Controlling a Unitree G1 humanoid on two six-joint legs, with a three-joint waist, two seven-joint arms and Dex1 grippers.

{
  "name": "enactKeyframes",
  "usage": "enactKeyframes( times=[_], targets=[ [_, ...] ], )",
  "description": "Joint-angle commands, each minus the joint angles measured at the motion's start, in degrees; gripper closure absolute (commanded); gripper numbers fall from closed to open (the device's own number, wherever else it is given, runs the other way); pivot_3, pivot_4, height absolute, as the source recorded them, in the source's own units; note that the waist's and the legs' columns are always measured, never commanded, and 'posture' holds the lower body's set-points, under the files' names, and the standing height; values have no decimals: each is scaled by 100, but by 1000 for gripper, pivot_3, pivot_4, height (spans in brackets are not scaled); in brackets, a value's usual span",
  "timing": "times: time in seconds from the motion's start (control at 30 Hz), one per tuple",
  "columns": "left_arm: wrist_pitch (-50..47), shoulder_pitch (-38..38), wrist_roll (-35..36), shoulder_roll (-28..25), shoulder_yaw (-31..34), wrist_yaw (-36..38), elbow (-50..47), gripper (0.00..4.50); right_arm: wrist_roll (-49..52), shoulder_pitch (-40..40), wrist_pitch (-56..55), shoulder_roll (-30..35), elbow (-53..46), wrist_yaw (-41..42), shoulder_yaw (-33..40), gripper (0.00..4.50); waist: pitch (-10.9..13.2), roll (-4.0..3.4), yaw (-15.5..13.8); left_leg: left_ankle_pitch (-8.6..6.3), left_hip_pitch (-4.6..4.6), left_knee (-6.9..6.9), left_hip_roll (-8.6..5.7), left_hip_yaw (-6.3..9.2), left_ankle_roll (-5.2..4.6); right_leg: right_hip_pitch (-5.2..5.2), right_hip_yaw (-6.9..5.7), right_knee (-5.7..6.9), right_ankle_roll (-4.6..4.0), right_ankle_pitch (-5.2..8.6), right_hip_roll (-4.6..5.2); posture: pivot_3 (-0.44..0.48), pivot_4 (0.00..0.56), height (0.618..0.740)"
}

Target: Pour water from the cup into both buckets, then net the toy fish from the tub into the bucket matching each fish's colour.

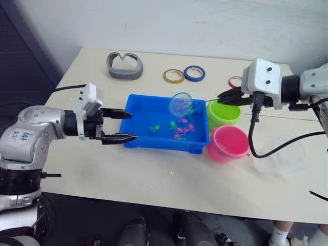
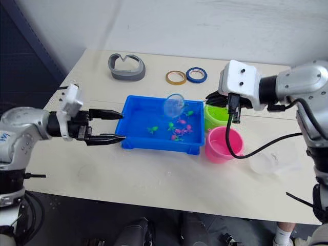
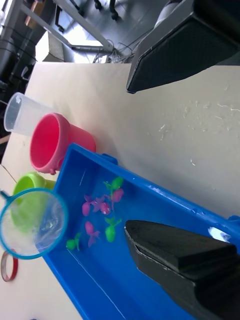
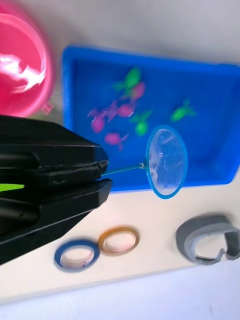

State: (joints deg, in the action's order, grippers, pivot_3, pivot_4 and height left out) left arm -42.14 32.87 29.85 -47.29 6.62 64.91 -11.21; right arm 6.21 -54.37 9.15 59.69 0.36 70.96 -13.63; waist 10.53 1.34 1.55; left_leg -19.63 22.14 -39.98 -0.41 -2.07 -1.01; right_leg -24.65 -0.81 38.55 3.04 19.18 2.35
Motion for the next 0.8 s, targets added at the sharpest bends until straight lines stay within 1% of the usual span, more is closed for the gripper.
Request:
enactKeyframes(
  times=[0.03, 0.23, 0.37, 0.47, 0.6, 0.67, 0.8],
  targets=[
    [165, 13, 53, 58, 44, -234, -319, 52, -909, -387, -1839, -83, 800, 159, -326, 4500, 0, -1, 9, 0, 0, 1, 0, -2, 0, -2, 2, 0, 0, 0, 0, 0, 150, 740],
    [151, -28, 152, 143, -2, -456, -517, 52, -2017, -914, -4097, -442, 2118, -78, -835, 4500, 3, -5, 23, 2, 0, -1, 0, -5, 3, -5, 4, 7, 0, 0, -1, 0, 150, 740],
    [117, -90, 215, 139, 32, -559, -609, 52, -2467, -1203, -4917, -590, 2783, -336, -967, 4500, 4, -6, 19, 2, 0, -2, 0, -4, 4, -4, 3, 9, 0, 0, -1, 0, 150, 740],
    [107, -132, 267, 114, 52, -617, -653, 52, -2725, -1372, -5277, -660, 3058, -542, -991, 4500, 5, -8, 19, 3, 0, -2, 0, -4, 5, -5, 3, 9, 0, 0, -1, 0, 150, 740],
    [79, -153, 324, 97, 87, -721, -715, 52, -2821, -1528, -5492, -755, 3325, -449, -1058, 4500, 5, -8, 26, 3, 0, -3, 0, -4, 7, -4, 3, 9, 0, 0, -1, 0, 150, 740],
    [77, -147, 338, 80, 94, -757, -720, 52, -2720, -1517, -5512, -781, 3357, -324, -1036, 4500, 5, -8, 19, 3, -1, -3, 0, -3, 7, -4, 3, 10, 0, 0, -1, 0, 150, 740],
    [112, -138, 347, 34, 108, -778, -674, 52, -2475, -1368, -5342, -776, 3123, -81, -940, 4500, 5, -8, 18, 3, 0, -3, 0, -3, 7, -3, 2, 13, 0, 0, -1, 0, 150, 740]
  ],
)
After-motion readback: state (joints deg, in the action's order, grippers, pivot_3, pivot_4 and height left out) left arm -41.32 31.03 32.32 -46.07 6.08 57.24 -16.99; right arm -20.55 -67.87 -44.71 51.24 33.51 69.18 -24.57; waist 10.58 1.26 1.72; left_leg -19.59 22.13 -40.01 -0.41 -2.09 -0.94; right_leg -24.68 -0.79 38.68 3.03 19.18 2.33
